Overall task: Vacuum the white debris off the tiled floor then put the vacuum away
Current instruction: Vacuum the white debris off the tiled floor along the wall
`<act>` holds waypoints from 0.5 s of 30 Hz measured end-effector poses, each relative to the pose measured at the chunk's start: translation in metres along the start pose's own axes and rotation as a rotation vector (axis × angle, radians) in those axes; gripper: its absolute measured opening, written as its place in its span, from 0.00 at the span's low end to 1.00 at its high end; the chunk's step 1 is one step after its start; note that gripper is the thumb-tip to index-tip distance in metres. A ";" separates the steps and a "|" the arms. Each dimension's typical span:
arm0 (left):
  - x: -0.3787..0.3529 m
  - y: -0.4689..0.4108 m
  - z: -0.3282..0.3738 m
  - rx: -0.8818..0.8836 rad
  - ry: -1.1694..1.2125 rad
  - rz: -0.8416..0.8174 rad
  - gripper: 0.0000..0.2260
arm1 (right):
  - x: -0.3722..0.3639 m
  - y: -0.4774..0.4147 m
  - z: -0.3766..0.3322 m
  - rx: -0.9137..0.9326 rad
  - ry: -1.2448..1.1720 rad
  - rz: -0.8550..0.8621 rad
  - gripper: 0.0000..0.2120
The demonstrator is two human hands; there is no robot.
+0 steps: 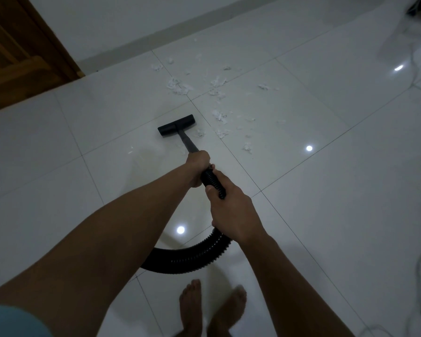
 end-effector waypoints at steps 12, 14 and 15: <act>-0.038 0.013 -0.025 0.028 0.050 -0.006 0.18 | 0.030 0.017 0.032 -0.014 -0.008 -0.026 0.24; -0.045 0.016 -0.030 0.034 0.061 0.000 0.18 | 0.037 0.020 0.037 -0.016 0.000 -0.028 0.24; -0.049 0.017 -0.033 0.038 0.067 0.004 0.19 | 0.041 0.022 0.040 -0.015 0.004 -0.031 0.24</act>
Point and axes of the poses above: each hand's wrist, its own y-axis away from the middle knuckle, its own x-axis out of the back of the hand, z = x × y, the point moved 4 cm from there along -y, towards the middle knuckle, and after that the axes turned 11 degrees about -y, right-handed, at the moved point
